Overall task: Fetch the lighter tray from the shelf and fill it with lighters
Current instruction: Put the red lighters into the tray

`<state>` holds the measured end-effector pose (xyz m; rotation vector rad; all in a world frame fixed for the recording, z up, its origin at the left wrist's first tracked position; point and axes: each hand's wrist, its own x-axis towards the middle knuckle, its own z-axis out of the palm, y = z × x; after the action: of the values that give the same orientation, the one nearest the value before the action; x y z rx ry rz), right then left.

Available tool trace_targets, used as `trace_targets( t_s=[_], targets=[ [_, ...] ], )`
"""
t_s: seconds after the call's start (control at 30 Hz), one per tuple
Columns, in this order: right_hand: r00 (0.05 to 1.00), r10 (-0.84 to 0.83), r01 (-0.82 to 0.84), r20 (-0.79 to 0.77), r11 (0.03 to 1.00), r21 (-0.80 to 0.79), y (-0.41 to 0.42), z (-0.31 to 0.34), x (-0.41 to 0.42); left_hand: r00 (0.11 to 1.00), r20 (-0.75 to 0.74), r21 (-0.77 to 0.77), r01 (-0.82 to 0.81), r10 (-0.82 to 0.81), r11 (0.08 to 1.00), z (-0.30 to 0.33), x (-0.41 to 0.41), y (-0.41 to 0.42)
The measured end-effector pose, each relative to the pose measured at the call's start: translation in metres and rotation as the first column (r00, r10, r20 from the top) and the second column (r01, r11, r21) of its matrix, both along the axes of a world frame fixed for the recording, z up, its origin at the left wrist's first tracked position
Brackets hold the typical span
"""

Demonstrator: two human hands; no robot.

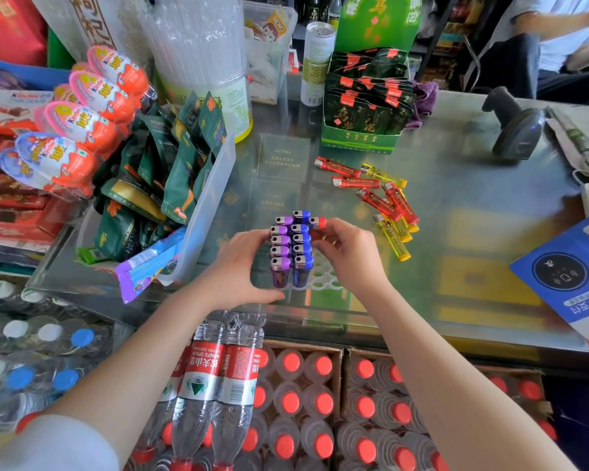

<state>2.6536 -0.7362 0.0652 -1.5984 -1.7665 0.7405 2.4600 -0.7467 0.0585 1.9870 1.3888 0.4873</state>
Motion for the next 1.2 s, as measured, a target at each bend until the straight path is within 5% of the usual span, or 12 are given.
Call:
trace_targets(
  t_s=[0.23, 0.5, 0.63, 0.8, 0.97, 1.2],
  targets=[
    [0.997, -0.001, -0.003, 0.083, 0.999, 0.044, 0.002, -0.005, 0.005, 1.000, 0.005, 0.017, -0.017, 0.017, 1.000, -0.004, -0.001, -0.001],
    [0.937, 0.000, -0.072, 0.349, 0.979, 0.193, 0.002, -0.009, 0.006, 1.000, 0.005, 0.003, -0.010, 0.010, 1.000, -0.001, -0.001, -0.003],
    [0.921, 0.051, -0.106, 0.385, 0.987, 0.121, 0.005, -0.003, 0.013, 1.000, 0.011, -0.001, -0.026, 0.026, 1.000, -0.001, 0.002, -0.002],
    [0.957, -0.070, 0.034, 0.282, 0.991, 0.131, 0.025, 0.002, 0.042, 0.999, 0.007, 0.022, -0.038, 0.038, 0.999, -0.001, 0.006, 0.000],
    [0.916, -0.171, 0.105, 0.364, 0.975, 0.195, 0.061, 0.002, 0.050, 0.999, -0.002, 0.039, -0.033, 0.033, 0.999, -0.001, 0.010, 0.010],
    [0.819, -0.166, 0.138, 0.549, 0.986, 0.093, 0.101, -0.005, 0.045, 0.999, -0.007, 0.067, -0.050, 0.051, 0.996, -0.006, 0.012, 0.020]
  ],
)
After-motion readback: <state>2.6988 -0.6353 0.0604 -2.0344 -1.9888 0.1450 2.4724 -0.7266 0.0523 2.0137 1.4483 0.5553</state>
